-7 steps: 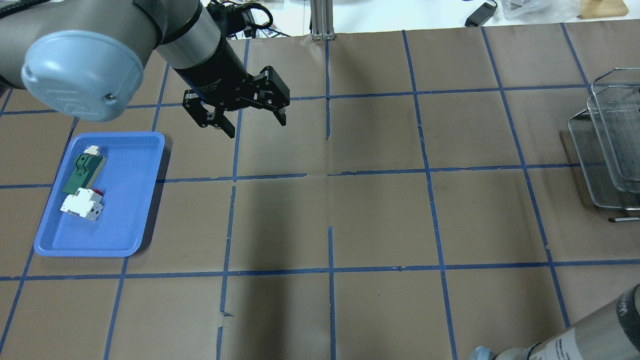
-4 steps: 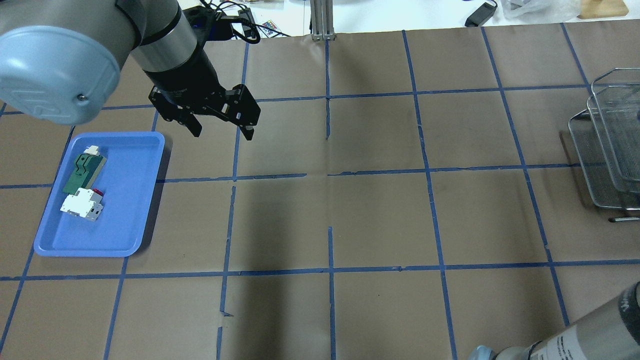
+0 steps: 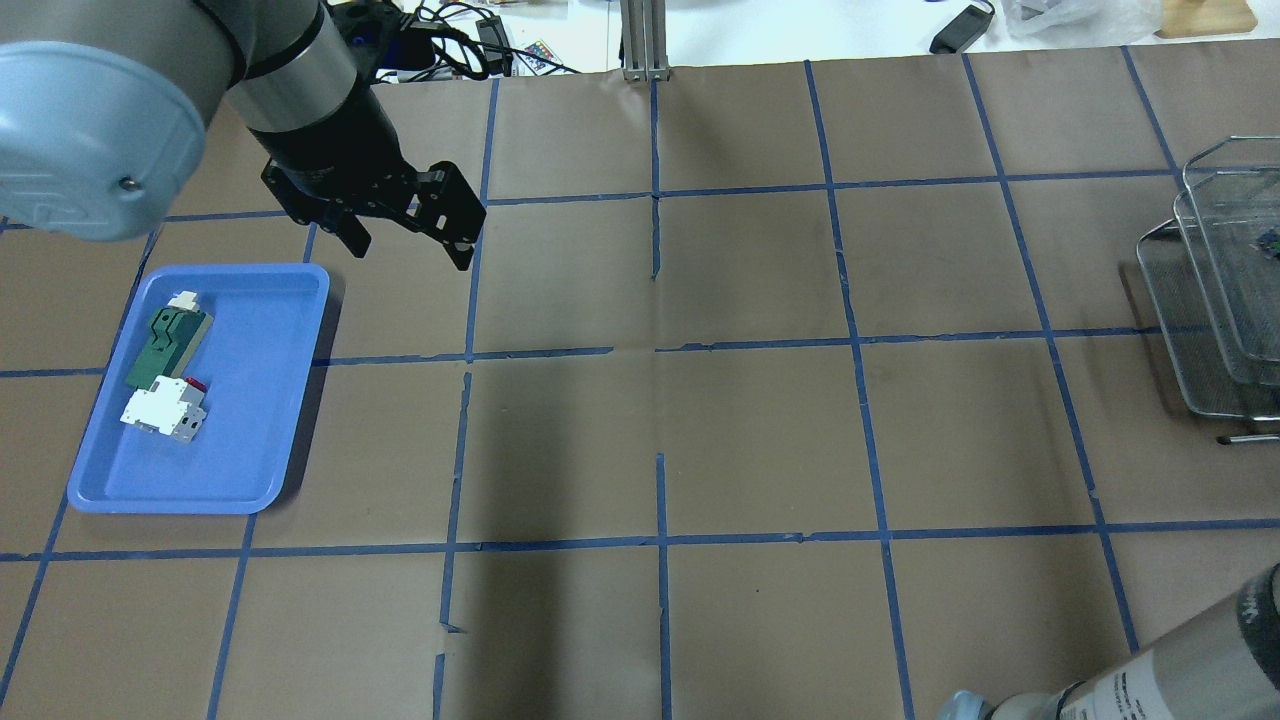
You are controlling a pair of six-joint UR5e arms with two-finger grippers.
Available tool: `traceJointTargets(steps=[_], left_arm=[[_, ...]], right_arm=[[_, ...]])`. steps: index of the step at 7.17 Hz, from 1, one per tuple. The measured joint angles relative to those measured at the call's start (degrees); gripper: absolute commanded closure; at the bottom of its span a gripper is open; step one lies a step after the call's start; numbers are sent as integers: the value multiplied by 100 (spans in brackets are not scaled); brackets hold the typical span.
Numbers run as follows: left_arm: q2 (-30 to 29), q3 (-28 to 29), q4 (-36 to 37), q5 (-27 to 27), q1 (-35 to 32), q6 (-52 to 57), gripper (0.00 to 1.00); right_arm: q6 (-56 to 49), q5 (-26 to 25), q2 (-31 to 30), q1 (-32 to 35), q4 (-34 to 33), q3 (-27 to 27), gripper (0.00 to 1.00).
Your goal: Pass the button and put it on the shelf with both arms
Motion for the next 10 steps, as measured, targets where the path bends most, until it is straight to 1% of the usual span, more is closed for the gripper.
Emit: traceJointTargets(steps=[1,2,3,5,6,7,8,9,10], left_arm=[[13,-3,2,3,16,4,0],[19,-4,3,4,23,5,0],[24,-4,3,4,28,5,0],[33,-5,1,7,32,4,0],[39,-5,-1,8,32,0,0],[43,-5,-3,6,33,-2,0],[45,-7,-7,5,31,-3,0],[46,-9,-5,5,28,-3,0],[46,-8,-1,5,25,-3,0]], right_arm=[[37,190,-262,147,175,33,0],[173,353,-555,427,565,65,0],[595,529,-847,804,970,82,0],[2052,975,-1253,1798,1263,111,0],[2832,1052,-1360,2480,1271,225,0],[3572,1078,-1429,3143,1223,500,0],[4183,1105,-1540,3548,1095,849,0],[4450,1094,-1696,3658,871,1095,0],[4480,1073,-1798,3574,714,1206,0]])
